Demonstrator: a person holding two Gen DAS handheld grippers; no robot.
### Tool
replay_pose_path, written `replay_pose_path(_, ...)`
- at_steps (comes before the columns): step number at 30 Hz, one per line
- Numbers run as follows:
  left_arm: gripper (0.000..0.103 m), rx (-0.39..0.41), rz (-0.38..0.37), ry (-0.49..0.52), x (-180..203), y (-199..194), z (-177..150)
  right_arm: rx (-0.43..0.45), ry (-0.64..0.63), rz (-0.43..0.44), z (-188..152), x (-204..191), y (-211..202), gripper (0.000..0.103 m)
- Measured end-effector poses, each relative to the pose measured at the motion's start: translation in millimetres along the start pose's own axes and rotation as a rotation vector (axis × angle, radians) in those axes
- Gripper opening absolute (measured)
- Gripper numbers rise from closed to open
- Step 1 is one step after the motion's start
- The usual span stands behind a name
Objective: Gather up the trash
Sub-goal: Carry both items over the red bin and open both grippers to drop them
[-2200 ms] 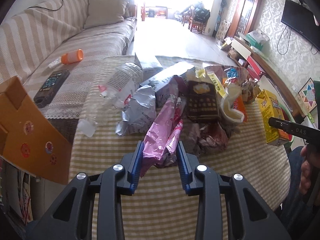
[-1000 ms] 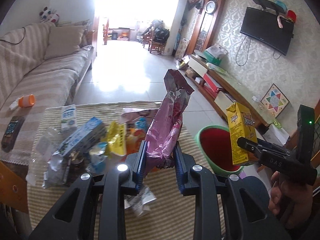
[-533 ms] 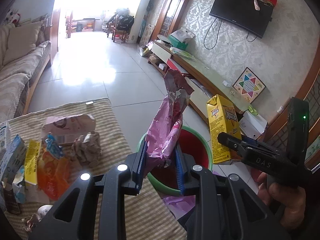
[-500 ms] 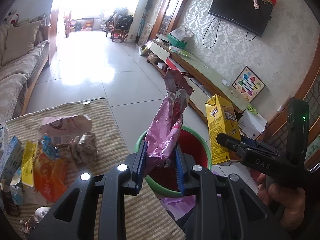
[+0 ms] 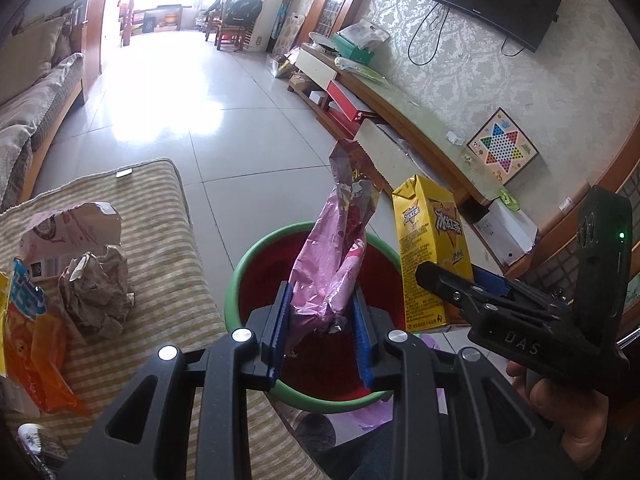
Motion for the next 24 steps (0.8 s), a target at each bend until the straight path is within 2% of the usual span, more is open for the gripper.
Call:
replay_pose_path(7, 0.027, -0.022, -0.006, -0.028, -6, 10, 1, -0.040, -0.007, -0.006, -8, 8, 14, 0.065)
replay_pose_path(9, 0.031, -0.026, -0.013, -0.034, -6, 13, 0, -0.057, -0.014, -0.002, -10, 9, 18, 0.065)
replay_pose_path(14, 0.033, -0.026, -0.003, -0.044, -6, 16, -1, -0.078, -0.030, -0.009, -16, 8, 24, 0.065)
replay_pose_path(16, 0.040, -0.022, -0.009, -0.054, -6, 15, 0, -0.083, -0.036, -0.013, -17, 7, 25, 0.065)
replay_pose_path(17, 0.053, -0.014, -0.016, -0.064, -7, 14, 0, -0.087, -0.040, -0.017, -18, 7, 26, 0.065)
replay_pose_path(18, 0.061, -0.003, -0.022, -0.077, -9, 11, 1, -0.090, -0.041, -0.018, -17, 7, 26, 0.066)
replay_pose_path(24, 0.075, 0.032, -0.020, -0.111, -15, -1, 8, -0.079, -0.050, -0.033, -17, 3, 22, 0.083)
Point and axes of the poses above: each gripper's, at about its wrist camera, not at the fingertips, and y roughly the way its jaws point, x to its right, z to its top, the point moved 7 cm from there along y, roughly the way its jaws point, and after that the axes turned 1 degree about -y, right-handed, at the moved point
